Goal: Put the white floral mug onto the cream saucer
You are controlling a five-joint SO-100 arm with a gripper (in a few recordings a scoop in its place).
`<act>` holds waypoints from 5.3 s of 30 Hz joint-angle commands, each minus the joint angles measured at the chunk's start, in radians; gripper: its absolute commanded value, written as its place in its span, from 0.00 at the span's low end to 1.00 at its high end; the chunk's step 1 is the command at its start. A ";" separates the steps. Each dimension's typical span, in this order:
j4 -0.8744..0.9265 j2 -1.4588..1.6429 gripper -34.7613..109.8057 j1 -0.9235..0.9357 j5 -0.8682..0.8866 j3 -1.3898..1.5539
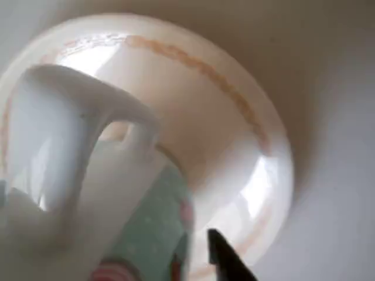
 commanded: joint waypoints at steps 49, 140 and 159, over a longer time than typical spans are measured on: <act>0.035 1.454 0.23 0.646 0.028 1.025; 0.035 1.454 0.23 0.646 0.028 1.025; 0.035 1.454 0.23 0.646 0.028 1.025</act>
